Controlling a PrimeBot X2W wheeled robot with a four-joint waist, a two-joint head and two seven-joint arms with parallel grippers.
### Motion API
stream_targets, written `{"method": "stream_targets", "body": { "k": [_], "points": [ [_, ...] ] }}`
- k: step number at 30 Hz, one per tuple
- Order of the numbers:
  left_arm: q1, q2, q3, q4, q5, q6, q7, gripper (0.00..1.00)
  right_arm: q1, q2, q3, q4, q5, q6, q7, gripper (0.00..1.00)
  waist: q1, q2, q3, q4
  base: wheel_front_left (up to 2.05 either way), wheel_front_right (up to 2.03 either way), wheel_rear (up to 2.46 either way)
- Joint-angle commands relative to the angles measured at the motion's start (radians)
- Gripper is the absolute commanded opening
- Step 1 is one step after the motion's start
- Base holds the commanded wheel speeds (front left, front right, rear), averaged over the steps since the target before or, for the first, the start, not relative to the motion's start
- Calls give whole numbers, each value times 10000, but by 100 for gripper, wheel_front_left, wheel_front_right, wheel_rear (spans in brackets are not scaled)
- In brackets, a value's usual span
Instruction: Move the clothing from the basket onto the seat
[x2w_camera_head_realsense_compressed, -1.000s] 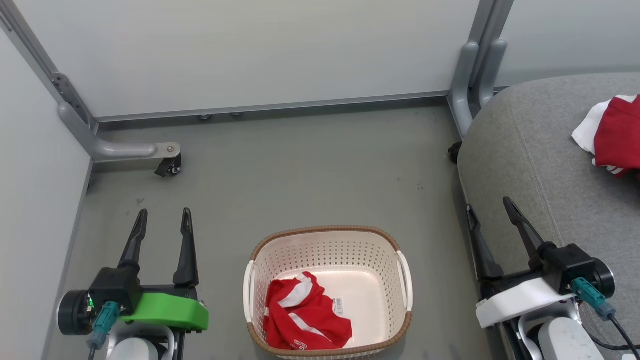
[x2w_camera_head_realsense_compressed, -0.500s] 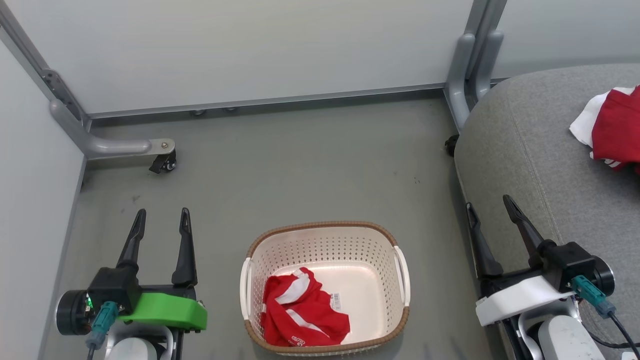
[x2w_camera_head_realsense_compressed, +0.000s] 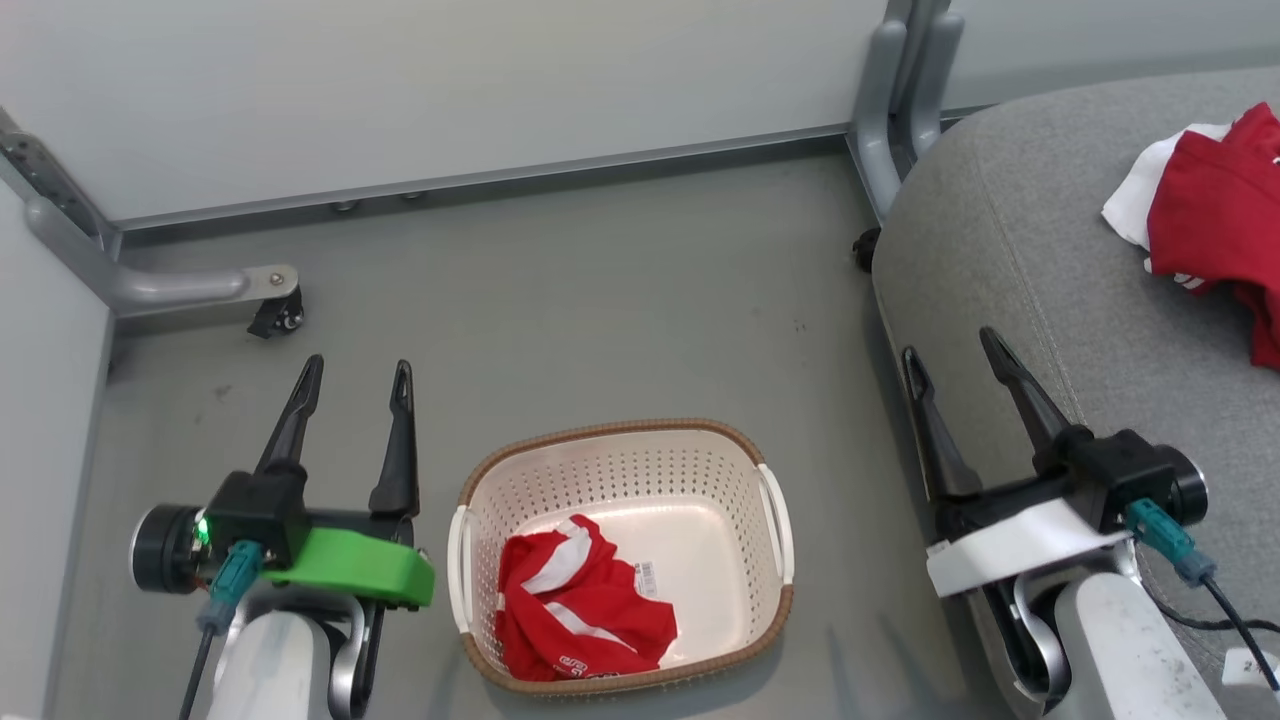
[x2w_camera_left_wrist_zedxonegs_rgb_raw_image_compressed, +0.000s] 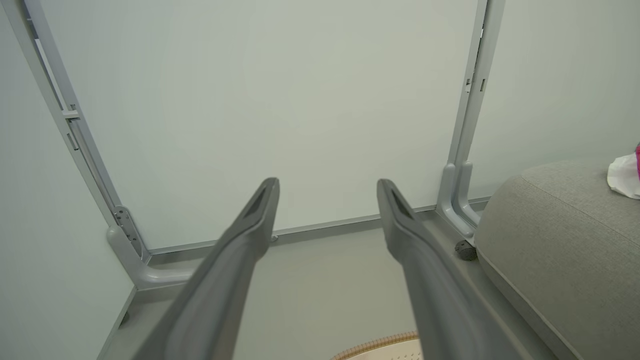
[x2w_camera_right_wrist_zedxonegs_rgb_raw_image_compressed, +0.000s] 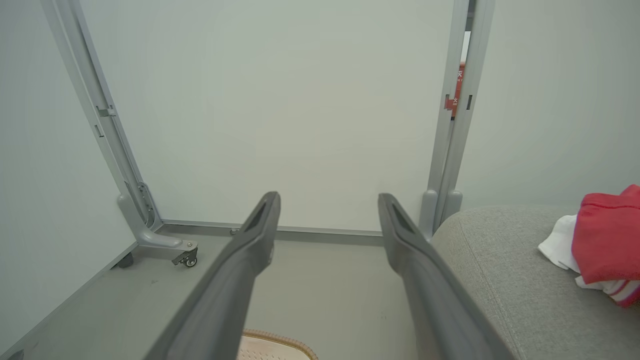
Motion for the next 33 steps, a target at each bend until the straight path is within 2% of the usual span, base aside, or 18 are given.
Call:
{"method": "stream_targets", "body": {
  "k": [1,5,17,22,33],
  "points": [
    [-375,145,-111,121,106,-59,5,100,-274,-32,29,-95,-77,-7,-24,100,0,0,505,-409,0,0,0],
    [-1146,330,-592,579,220,-126,6,100,-873,-32,100,-263,-187,-7,-24,100,0,0,1212,-751,0,0,0],
    [-3701,1322,-2875,2628,74,-169,5,100,-2936,-28,449,-865,-224,-7,-24,100,0,0,3771,-1867,0,0,0],
    [-4512,1691,-3759,3849,-44,-169,7,100,-3513,-28,473,-1055,-272,-7,-24,100,0,0,4607,-2094,0,0,0],
    [-5930,1980,-5123,6223,-322,-162,5,100,-4251,-24,634,-1400,-255,-7,-24,100,0,0,6162,-2341,0,0,0]
  ]
}}
